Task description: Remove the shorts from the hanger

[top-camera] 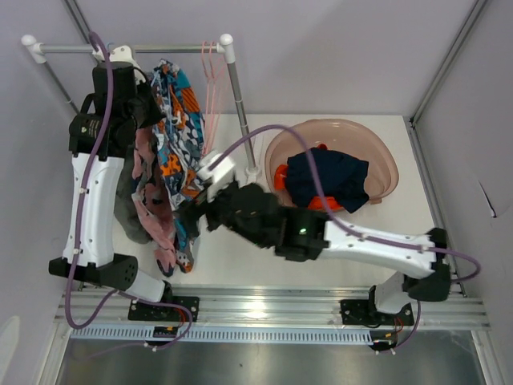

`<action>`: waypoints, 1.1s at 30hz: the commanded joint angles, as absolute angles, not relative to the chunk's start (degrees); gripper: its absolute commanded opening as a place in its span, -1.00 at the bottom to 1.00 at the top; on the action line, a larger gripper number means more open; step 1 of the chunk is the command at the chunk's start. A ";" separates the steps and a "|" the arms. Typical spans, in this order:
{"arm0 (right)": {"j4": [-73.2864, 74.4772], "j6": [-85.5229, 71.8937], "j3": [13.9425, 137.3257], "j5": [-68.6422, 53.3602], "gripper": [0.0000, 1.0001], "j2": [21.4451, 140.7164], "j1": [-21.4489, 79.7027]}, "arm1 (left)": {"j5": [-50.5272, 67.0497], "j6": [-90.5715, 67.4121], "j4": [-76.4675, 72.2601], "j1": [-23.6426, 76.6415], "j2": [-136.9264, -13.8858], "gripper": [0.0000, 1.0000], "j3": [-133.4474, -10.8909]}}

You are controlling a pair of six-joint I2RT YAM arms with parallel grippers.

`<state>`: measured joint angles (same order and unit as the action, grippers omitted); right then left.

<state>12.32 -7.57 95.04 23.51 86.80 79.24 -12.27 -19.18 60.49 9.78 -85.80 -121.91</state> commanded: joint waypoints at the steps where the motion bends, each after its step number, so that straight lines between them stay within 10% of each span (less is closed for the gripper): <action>1: 7.74 -5.28 101.06 27.77 0.99 93.85 83.48 | -11.34 -20.83 56.25 10.37 -80.51 -1.00 -119.28; 18: -1.57 -0.26 108.81 44.99 0.95 111.01 85.17 | -9.41 -19.42 58.09 10.46 -71.37 -1.00 -113.38; 20: -2.72 -0.26 107.50 46.05 0.78 110.48 85.17 | -9.14 -19.42 58.27 10.46 -70.93 -1.00 -113.55; 24: -2.64 -0.87 104.25 44.64 -1.00 109.16 85.69 | -9.14 -19.78 57.92 10.46 -70.84 -1.00 -113.47; 33: -0.18 -12.73 87.29 52.73 -1.00 103.98 97.37 | -13.70 -17.41 55.46 10.37 -73.91 -1.00 -115.74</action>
<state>-2.52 -6.00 90.83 48.16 106.87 91.81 -10.50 -19.14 61.98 10.22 -73.23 -113.01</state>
